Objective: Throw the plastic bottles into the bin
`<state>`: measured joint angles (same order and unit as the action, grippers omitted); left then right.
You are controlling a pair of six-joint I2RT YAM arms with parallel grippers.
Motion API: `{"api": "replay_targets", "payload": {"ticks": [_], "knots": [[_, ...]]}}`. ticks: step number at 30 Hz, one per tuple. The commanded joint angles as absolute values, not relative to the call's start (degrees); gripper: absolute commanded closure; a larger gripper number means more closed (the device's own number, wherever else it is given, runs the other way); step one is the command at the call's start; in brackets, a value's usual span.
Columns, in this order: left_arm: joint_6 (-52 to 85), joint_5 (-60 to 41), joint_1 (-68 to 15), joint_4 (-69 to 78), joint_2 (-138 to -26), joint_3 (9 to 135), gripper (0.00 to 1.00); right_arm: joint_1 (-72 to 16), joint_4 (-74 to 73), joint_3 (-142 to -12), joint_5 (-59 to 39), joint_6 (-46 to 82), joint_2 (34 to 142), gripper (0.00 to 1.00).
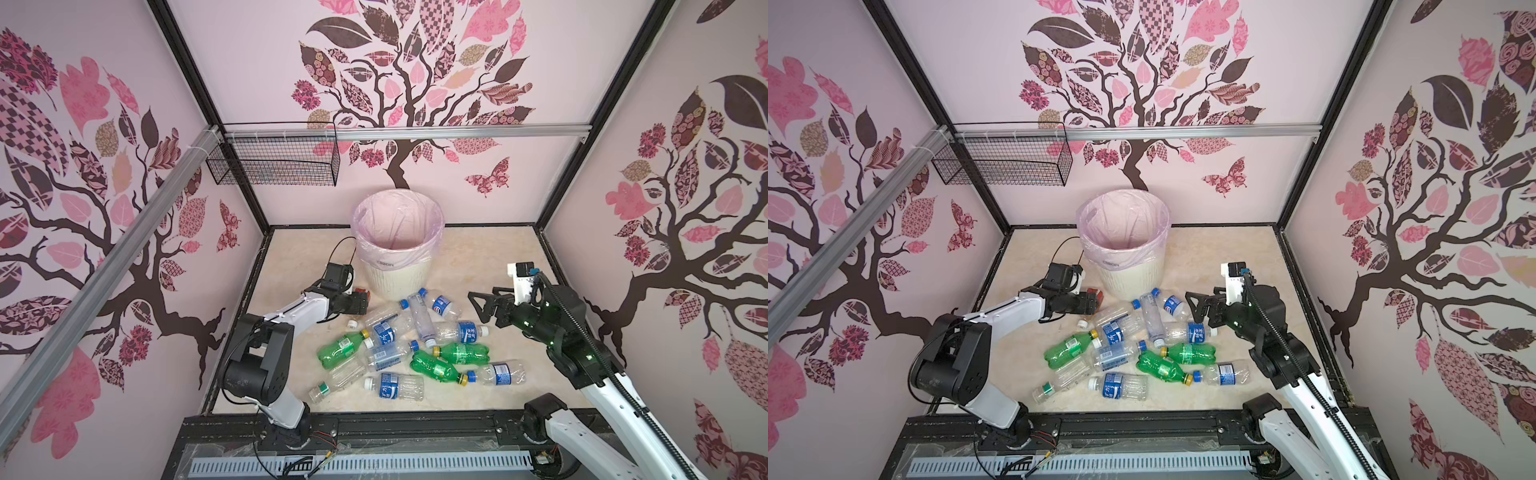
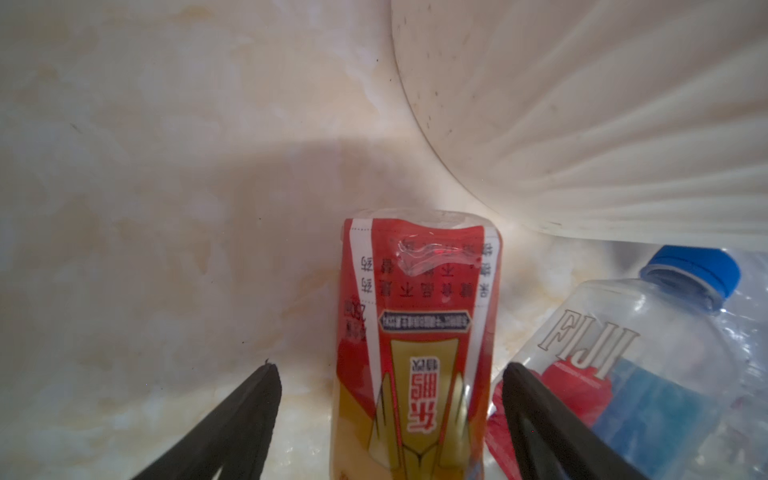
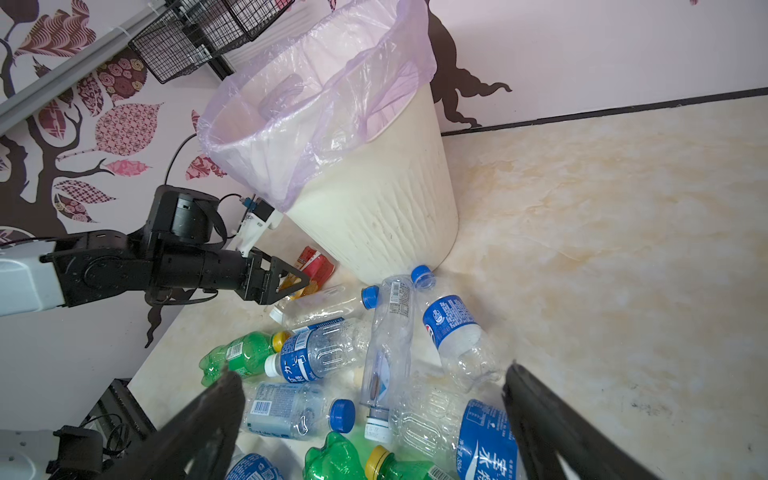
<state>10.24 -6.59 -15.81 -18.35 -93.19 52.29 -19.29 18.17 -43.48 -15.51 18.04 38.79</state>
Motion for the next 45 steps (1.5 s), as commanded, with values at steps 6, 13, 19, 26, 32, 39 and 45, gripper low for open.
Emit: {"api": "replay_targets", "payload": {"ticks": [6,13,19,26,32,39,45], "knots": [[9.7,-6.9,-15.4,-17.9,-96.1,55.1,0.15,-19.0,18.5,-43.2,-16.1,18.1,38.3,0.0],[12.0,-5.0,-15.4,-18.7,-99.5,56.7,0.26,-19.0,18.2,-43.0,-16.3,17.9,38.6,0.01],[12.8,-4.1,-14.9,-19.0,-99.5,56.7,0.42,-19.0,17.8,-42.5,-16.2,17.9,38.3,0.02],[14.7,0.2,-14.2,-20.9,-96.0,56.1,0.47,-19.0,17.0,-42.1,-16.3,18.0,38.6,0.03],[15.8,2.0,-12.8,-21.8,-89.1,54.9,0.47,-19.0,16.3,-41.5,-16.6,18.2,39.2,0.03],[16.5,-1.0,-9.6,-22.6,-77.7,53.9,0.45,-18.9,16.2,-41.0,-16.2,18.0,39.6,0.04],[14.1,-4.6,-9.1,-27.2,-68.6,56.6,0.44,-19.0,16.9,-40.9,-15.6,17.2,39.6,0.04]]}}
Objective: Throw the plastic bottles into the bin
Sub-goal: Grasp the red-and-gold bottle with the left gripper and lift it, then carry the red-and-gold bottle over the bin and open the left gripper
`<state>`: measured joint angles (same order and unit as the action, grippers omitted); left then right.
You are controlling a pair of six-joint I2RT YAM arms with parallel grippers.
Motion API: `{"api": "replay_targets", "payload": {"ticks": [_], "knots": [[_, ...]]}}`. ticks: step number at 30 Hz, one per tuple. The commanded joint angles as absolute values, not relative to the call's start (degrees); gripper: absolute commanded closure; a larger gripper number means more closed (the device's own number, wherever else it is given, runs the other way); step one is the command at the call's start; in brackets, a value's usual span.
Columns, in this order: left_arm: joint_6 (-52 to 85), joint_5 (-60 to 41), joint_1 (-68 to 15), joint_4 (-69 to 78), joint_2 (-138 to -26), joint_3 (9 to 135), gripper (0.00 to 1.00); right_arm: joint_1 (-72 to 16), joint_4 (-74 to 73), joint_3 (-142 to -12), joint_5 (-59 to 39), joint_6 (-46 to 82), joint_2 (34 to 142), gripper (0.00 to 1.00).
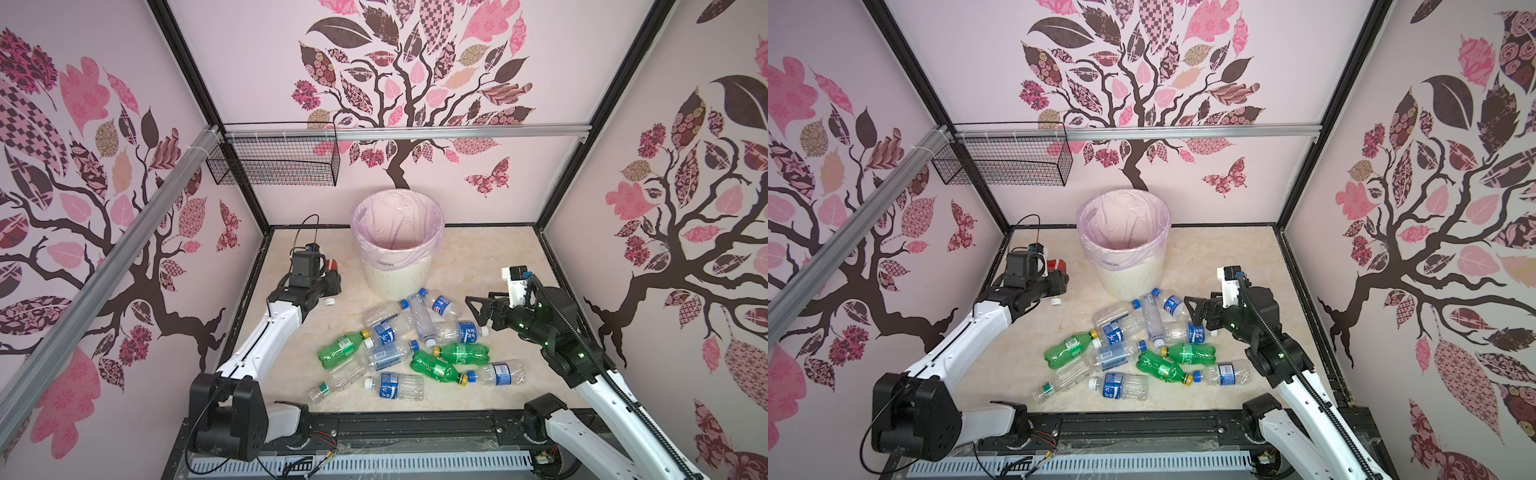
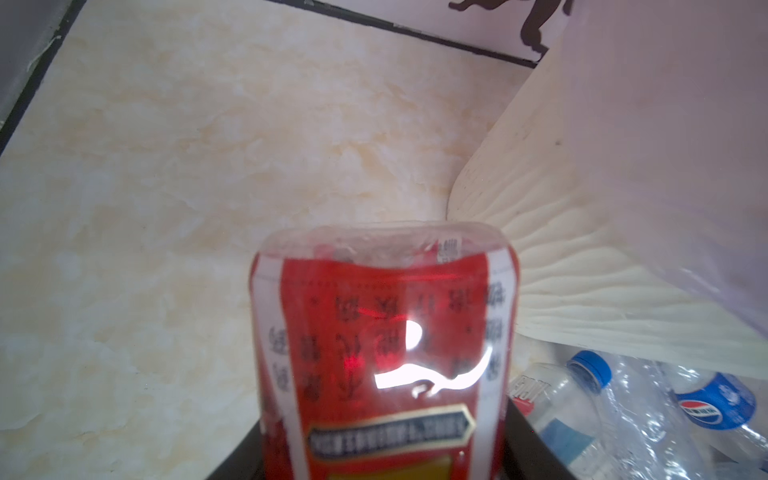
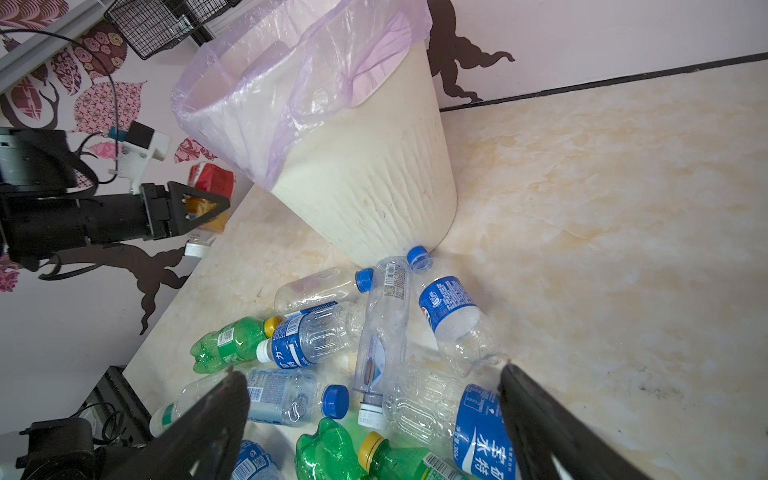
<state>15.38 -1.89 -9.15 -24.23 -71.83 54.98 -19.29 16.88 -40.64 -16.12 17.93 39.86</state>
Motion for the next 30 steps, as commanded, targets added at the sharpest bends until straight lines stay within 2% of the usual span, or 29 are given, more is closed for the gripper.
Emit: {"api": "replay_targets", "payload": {"ticks": [1,10,19,26,30], "knots": [[13.6,-5.3,-9.1,-27.8,-66.6,56.9,0.44,-19.0,17.0,-41.0,-15.5,17.1,39.6,0.04],[7.3,-13.9,-9.0,-33.1,-47.6,56.7,0.44,-19.0,17.3,-41.5,-15.0,16.7,40.2,0.05],[5.9,-16.8,-9.0,-35.9,-35.7,58.6,0.44,-19.0,18.2,-42.7,-13.9,15.8,41.7,0.05],[5.3,-18.4,-9.1,-36.6,-33.8,59.7,0.44,-19.0,18.9,-42.8,-13.1,15.6,41.5,0.06],[8.8,-22.3,-9.1,-29.0,-36.9,60.4,0.48,-19.0,18.8,-42.7,-12.8,15.7,41.6,0.06]]}}
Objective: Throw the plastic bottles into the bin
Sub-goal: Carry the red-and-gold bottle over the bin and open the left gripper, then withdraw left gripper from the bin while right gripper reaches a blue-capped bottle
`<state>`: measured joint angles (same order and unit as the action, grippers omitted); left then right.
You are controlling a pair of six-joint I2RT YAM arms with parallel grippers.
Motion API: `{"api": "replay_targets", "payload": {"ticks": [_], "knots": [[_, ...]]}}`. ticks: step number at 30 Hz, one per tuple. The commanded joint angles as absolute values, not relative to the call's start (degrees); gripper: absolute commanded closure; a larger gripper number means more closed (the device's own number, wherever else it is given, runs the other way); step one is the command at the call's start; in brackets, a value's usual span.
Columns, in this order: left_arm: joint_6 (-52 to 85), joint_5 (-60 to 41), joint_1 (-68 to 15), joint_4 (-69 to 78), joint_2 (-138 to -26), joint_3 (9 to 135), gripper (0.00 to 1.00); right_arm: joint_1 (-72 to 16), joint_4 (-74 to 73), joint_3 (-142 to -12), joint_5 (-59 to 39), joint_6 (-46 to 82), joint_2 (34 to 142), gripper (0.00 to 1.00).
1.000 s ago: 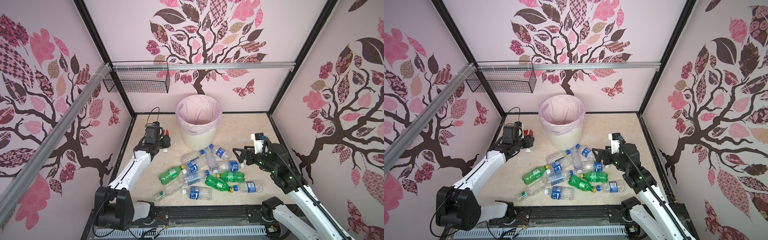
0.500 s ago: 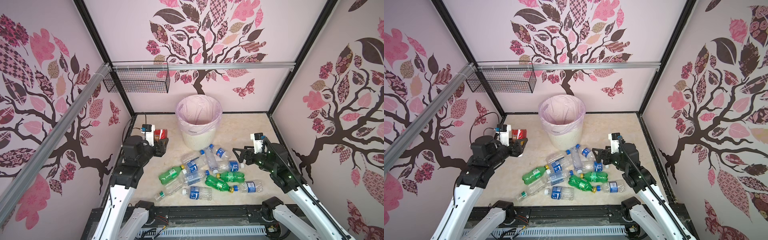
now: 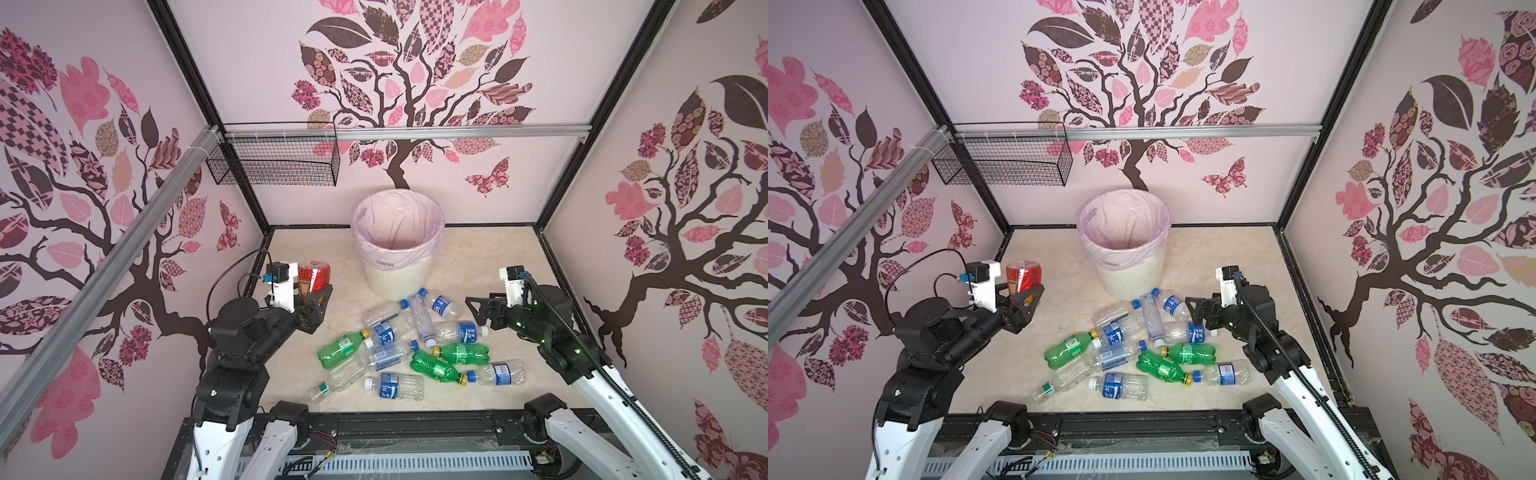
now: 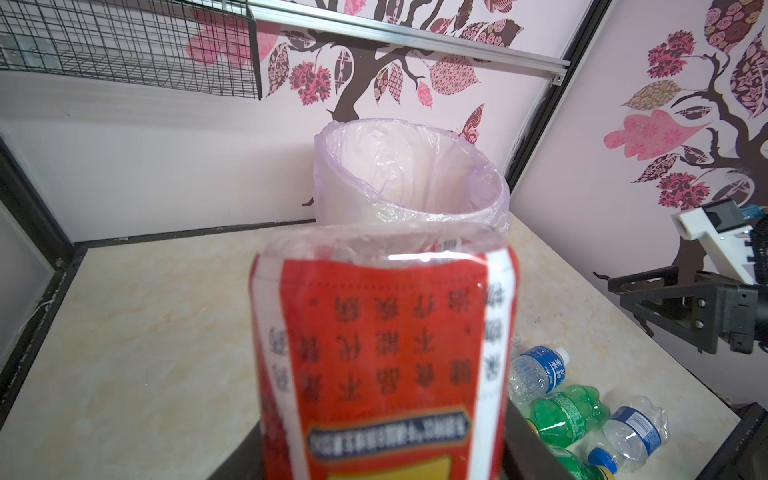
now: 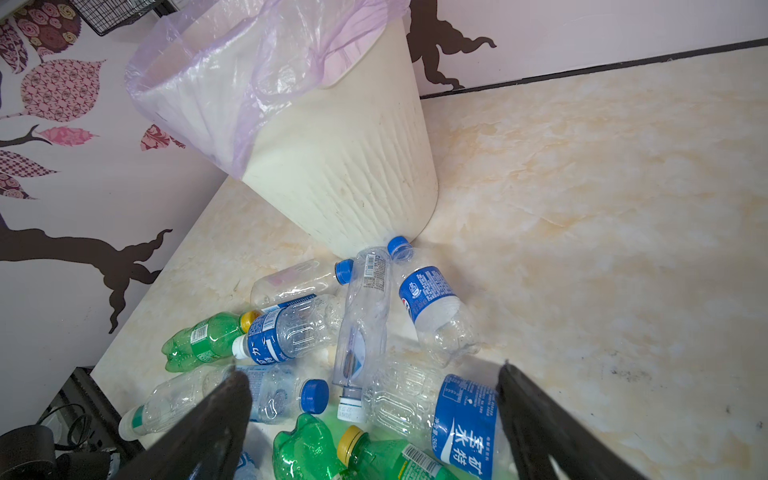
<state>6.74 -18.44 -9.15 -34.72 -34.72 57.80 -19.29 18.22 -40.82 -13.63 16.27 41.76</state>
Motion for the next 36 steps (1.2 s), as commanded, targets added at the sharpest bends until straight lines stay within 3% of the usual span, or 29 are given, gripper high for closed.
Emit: {"api": "replay_targets", "payload": {"ticks": [1,3,5,8,11,13,14,18,26,36], "knots": [[10.6,-24.0,-9.1,-25.5,-39.1,61.0,0.48,-19.0,18.8,-42.8,-12.8,15.6,41.5,0.06],[13.3,-25.1,-10.3,-19.6,-45.0,63.7,0.49,-18.9,18.8,-42.7,-13.0,15.6,41.5,0.06],[12.2,-19.9,-15.2,-16.2,-53.2,69.6,0.47,-19.0,18.6,-42.6,-13.1,15.9,41.5,0.06],[9.0,-17.6,-20.5,-17.0,-68.5,82.9,0.36,-19.0,17.8,-42.0,-13.5,16.9,41.3,0.06],[7.7,-17.4,-22.5,-27.3,-86.2,101.0,0.26,-19.0,17.1,-41.5,-14.0,18.0,41.3,0.06],[6.3,-6.8,-23.5,-37.3,-93.3,110.0,0.22,-19.0,17.4,-41.7,-14.4,18.6,40.9,0.06],[5.6,-4.4,-23.6,-38.3,-93.7,110.2,0.15,-19.0,17.8,-41.9,-14.6,18.7,40.8,0.06],[6.5,-1.9,-23.4,-26.5,-82.8,93.9,0.02,-19.0,19.3,-42.2,-13.9,17.3,39.6,0.05],[4.5,-3.2,-22.3,-31.8,-67.7,83.5,0.02,-19.0,19.4,-42.6,-16.4,17.0,43.6,0.04],[4.8,-4.7,-15.5,-37.5,-52.4,67.3,0.02,-19.0,25.9,-46.1,-11.0,15.5,48.5,0.05]]}}
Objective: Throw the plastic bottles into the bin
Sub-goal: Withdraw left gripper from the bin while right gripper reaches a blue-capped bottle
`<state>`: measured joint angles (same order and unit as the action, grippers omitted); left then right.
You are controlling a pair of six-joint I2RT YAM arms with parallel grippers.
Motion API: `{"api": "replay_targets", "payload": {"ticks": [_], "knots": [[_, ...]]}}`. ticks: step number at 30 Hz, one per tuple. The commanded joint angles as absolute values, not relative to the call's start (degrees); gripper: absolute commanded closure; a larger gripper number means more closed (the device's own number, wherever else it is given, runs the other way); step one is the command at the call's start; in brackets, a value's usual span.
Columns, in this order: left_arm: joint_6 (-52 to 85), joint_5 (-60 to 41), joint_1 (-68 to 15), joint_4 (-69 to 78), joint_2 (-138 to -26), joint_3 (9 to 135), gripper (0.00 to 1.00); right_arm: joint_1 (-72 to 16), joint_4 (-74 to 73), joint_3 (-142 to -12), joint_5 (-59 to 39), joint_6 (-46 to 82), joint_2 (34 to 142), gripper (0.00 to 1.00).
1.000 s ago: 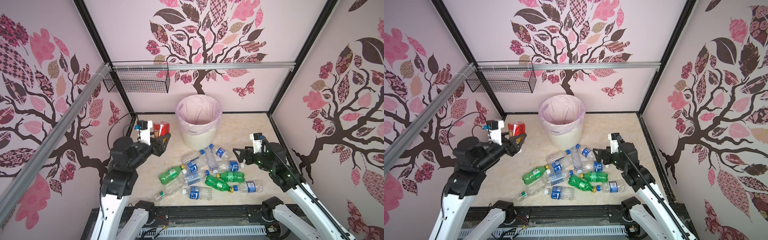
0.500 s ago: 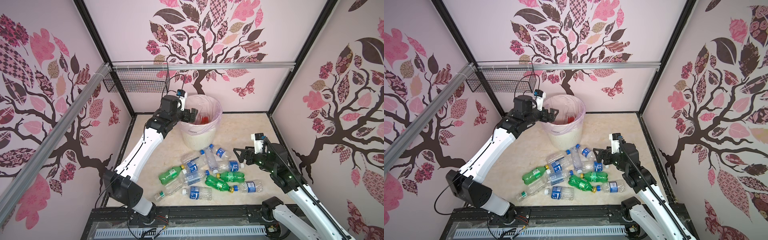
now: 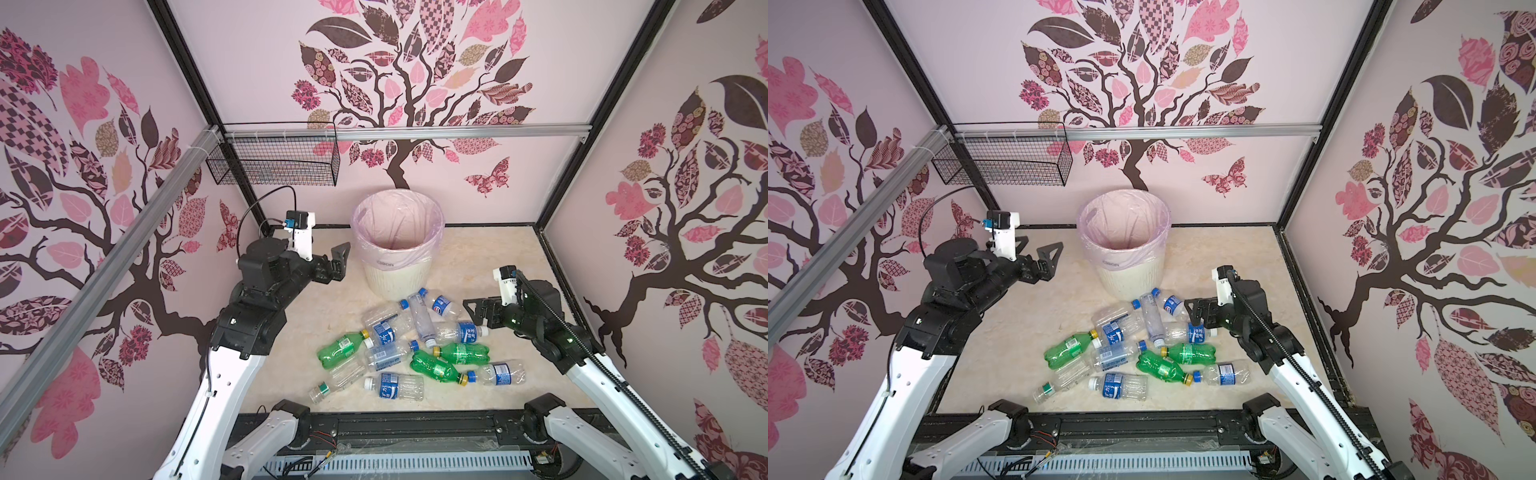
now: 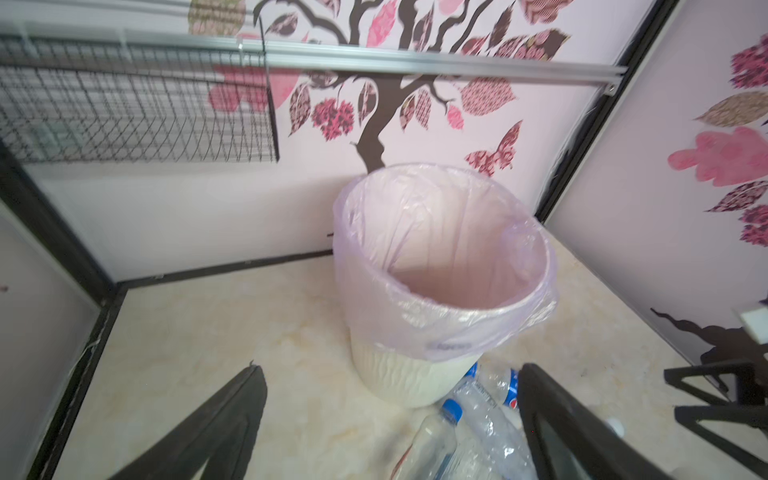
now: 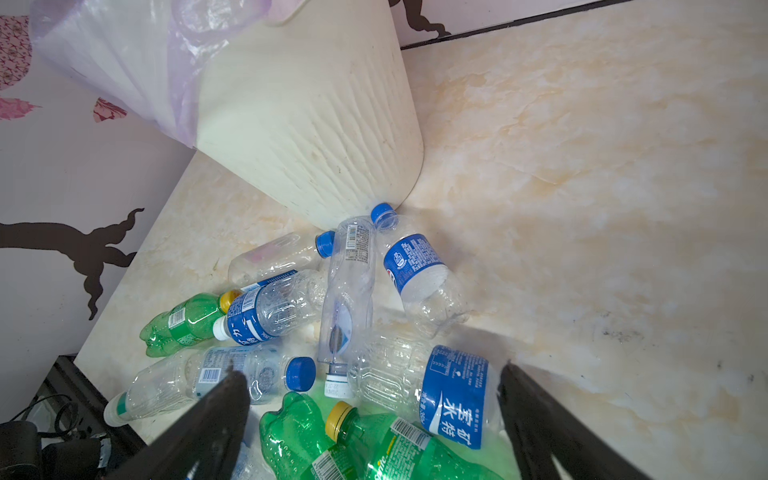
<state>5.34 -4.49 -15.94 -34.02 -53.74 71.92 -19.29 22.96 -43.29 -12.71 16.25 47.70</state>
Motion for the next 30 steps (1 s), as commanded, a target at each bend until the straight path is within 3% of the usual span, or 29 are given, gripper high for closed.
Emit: {"api": "replay_targets", "payload": {"ticks": [1,10,30], "knots": [[4.8,-4.5,-15.5,-37.8,-51.4,65.6,0.02,-19.0,26.2,-46.3,-10.6,15.3,49.0,0.05],[6.9,-1.8,-15.4,-35.9,-43.8,52.6,0.02,-19.0,28.7,-51.8,-8.1,12.1,56.8,0.06],[8.7,-1.6,-15.4,-33.6,-41.7,48.5,0.02,-21.4,26.4,-61.0,-11.5,6.0,81.3,0.11]]}}
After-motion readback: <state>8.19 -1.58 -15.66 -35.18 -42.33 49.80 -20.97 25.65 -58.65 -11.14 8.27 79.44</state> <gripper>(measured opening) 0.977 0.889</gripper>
